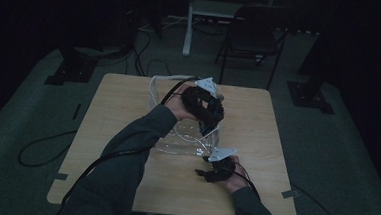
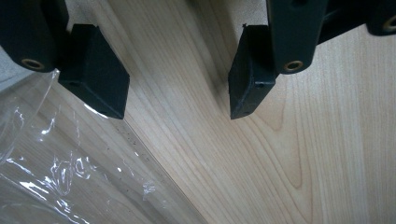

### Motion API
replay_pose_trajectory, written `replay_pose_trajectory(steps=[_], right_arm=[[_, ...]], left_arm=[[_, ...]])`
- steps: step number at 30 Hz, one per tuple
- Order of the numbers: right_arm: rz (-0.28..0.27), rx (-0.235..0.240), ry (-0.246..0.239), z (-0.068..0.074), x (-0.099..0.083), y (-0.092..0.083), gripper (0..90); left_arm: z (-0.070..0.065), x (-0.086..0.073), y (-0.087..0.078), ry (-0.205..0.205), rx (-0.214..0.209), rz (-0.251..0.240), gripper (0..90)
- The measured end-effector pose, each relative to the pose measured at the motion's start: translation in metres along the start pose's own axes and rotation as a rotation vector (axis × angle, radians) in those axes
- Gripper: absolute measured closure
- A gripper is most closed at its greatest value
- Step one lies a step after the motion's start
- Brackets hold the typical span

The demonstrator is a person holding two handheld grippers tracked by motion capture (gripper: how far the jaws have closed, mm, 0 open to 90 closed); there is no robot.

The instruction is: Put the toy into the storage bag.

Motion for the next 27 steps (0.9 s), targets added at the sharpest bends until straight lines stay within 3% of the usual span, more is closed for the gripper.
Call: replay_pose_trajectory(steps=[20, 27], right_arm=[[0.000, -0.004, 0.000, 0.000, 0.000, 0.000, 37.7], [-0.001, -0.004, 0.001, 0.000, 0.000, 0.000, 37.7]], left_arm=[[-0.003, -0.002, 0.006, 0.022, 0.003, 0.049, 24.3], [-0.004, -0.004, 0.010, 0.024, -0.004, 0.101, 23.1]])
Point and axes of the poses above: each handheld gripper's, and its own axes: y roughly forward along the jaws, x roughly out of its top, z roughly to its left, the point moved 3 cm from there along y, roughly forward along the jaws, and after that the axes turned 1 degree about -z, right-handed, at the moved point
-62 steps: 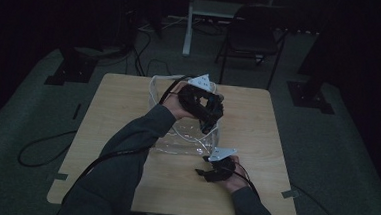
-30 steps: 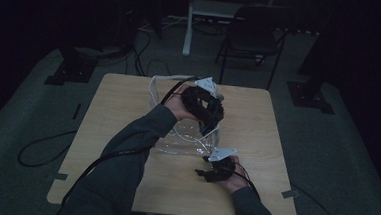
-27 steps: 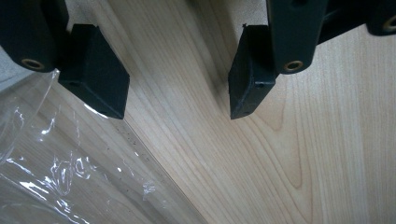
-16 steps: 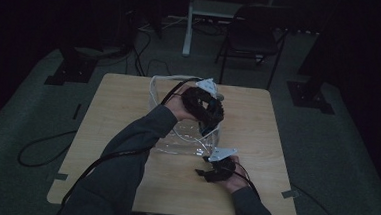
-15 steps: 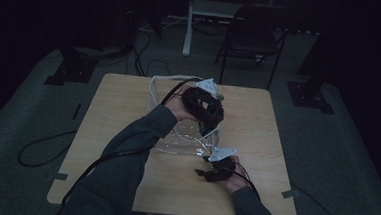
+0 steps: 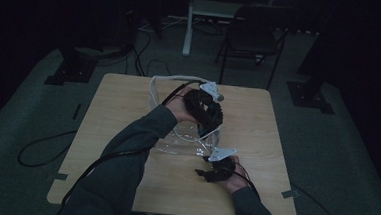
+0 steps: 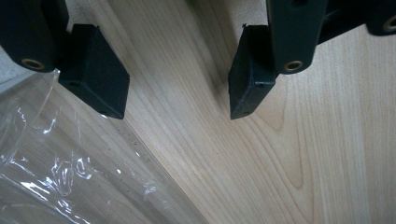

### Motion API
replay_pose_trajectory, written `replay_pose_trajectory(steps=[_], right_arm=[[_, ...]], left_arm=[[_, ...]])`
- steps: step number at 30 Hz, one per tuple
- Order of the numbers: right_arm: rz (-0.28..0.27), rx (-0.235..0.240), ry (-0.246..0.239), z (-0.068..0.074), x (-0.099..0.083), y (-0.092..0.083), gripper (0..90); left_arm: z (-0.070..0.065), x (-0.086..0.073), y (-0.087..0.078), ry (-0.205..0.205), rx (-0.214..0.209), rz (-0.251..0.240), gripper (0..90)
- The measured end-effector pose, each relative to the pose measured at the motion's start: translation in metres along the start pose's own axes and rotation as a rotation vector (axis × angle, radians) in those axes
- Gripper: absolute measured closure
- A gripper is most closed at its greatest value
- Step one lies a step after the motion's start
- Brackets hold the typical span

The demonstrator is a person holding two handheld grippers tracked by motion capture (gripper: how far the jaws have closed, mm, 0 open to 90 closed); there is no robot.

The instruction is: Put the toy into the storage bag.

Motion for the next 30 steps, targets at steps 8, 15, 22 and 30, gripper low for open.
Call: replay_pose_trajectory(steps=[8, 15, 22, 30], right_arm=[[0.002, 0.000, 0.001, 0.000, 0.000, 0.000, 37.7], [0.002, 0.000, 0.002, 0.001, 0.000, 0.000, 37.7], [0.001, 0.001, 0.002, 0.001, 0.000, 0.000, 37.6], [0.002, 0.000, 0.002, 0.001, 0.000, 0.000, 37.6]], left_arm=[[-0.001, -0.001, 0.004, 0.003, -0.005, 0.034, 22.7], [-0.001, -0.001, 0.005, -0.002, -0.009, 0.037, 22.6], [-0.004, 0.002, 0.009, 0.020, -0.002, 0.060, 22.6], [-0.004, 0.001, 0.012, 0.022, -0.004, 0.070, 22.8]])
Point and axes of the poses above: each handheld gripper's, and its own axes: y roughly forward along the jaws, x roughly out of its top, z roughly to its left, the point moved 3 cm from there along y, roughly forward along the jaws, and after that the axes turned 1 degree about -z, right-handed, at the moved point
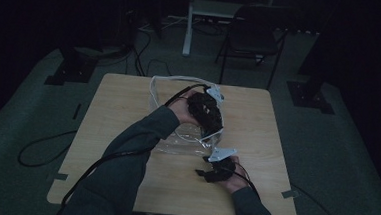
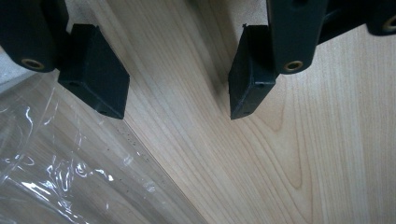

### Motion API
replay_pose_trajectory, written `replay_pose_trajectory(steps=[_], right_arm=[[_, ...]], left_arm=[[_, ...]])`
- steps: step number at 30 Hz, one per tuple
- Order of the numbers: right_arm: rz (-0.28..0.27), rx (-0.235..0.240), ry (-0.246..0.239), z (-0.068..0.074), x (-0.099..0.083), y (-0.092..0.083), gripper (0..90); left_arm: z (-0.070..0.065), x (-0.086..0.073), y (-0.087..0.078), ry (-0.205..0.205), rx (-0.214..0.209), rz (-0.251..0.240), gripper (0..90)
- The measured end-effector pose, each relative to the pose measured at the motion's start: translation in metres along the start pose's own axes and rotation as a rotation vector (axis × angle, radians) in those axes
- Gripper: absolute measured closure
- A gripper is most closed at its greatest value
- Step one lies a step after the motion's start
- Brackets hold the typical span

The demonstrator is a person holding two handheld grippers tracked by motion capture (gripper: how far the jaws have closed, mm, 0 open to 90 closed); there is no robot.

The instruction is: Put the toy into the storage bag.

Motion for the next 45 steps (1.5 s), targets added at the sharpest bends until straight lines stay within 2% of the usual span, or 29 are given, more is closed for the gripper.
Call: replay_pose_trajectory(steps=[2, 3, 4, 11, 17, 32, 40, 45], right_arm=[[0.000, 0.000, 0.000, 0.000, 0.000, 0.000, 37.6], [0.001, 0.001, 0.000, 0.000, 0.000, 0.000, 37.6], [0.000, 0.001, -0.003, 0.000, 0.000, 0.000, 37.6], [0.001, 0.004, -0.004, 0.001, 0.000, 0.000, 36.8], [0.001, 0.005, -0.004, 0.001, -0.001, 0.000, 36.8], [0.001, 0.004, -0.006, 0.001, -0.001, -0.001, 36.8], [0.000, 0.006, -0.002, 0.001, -0.001, -0.001, 36.8], [-0.001, 0.008, -0.003, 0.000, -0.001, -0.001, 36.8]], left_arm=[[0.000, 0.000, -0.001, -0.002, -0.010, -0.011, 23.1], [0.000, 0.002, -0.004, -0.010, -0.026, -0.045, 23.1], [0.000, 0.003, -0.005, -0.017, -0.028, -0.052, 24.3], [0.002, 0.002, -0.006, -0.023, -0.029, -0.056, 24.3], [0.001, 0.002, -0.010, -0.006, -0.017, -0.065, 24.3], [-0.013, 0.001, -0.031, 0.014, -0.014, -0.163, 24.3], [-0.020, -0.003, -0.042, 0.021, -0.012, -0.200, 24.3], [-0.026, -0.005, -0.048, 0.041, -0.014, -0.215, 24.3]])
Point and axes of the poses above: each handheld gripper's, and its own axes: y roughly forward along the jaws, x roughly out of its top, z roughly to its left, the point moved 3 cm from there along y, roughly forward along the jaws, and after that the axes turned 1 degree about -z, right-handed, at the moved point
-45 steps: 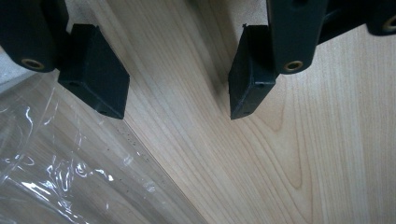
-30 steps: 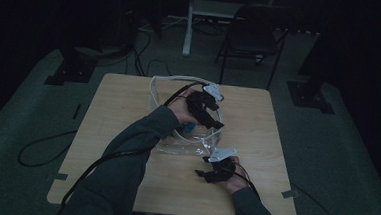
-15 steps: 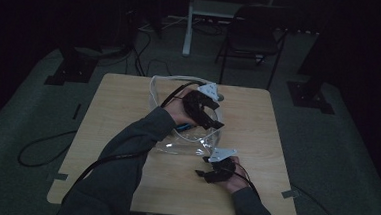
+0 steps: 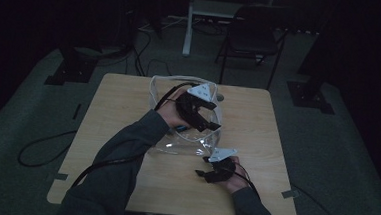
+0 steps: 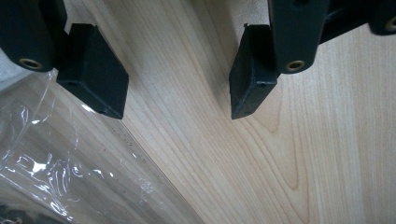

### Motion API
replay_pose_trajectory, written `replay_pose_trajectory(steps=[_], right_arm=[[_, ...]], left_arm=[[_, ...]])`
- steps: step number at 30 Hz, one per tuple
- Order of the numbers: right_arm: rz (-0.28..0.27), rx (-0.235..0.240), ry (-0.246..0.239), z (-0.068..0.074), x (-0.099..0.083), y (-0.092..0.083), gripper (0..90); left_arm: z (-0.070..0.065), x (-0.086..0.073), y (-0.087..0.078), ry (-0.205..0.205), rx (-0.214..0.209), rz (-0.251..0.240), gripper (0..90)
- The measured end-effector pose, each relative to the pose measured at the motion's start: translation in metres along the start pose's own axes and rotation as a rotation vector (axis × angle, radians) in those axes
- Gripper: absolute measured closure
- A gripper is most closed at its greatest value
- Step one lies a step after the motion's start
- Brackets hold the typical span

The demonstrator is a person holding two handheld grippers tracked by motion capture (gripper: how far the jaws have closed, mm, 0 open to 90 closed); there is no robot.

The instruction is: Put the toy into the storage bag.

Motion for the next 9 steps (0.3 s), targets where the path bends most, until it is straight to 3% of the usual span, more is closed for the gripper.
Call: replay_pose_trajectory(steps=[9], right_arm=[[0.000, 0.002, 0.003, 0.000, 0.000, 0.000, 36.8]], left_arm=[[-0.015, -0.002, -0.009, 0.030, -0.004, -0.037, 24.3]])
Point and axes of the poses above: each handheld gripper's, and its own axes: y roughly forward along the jaws, x roughly out of its top, z roughly to its left, the point moved 3 cm from there along y, roughly forward along the jaws, and after that the axes turned 1 degree about -z, right-handed, at the moved point
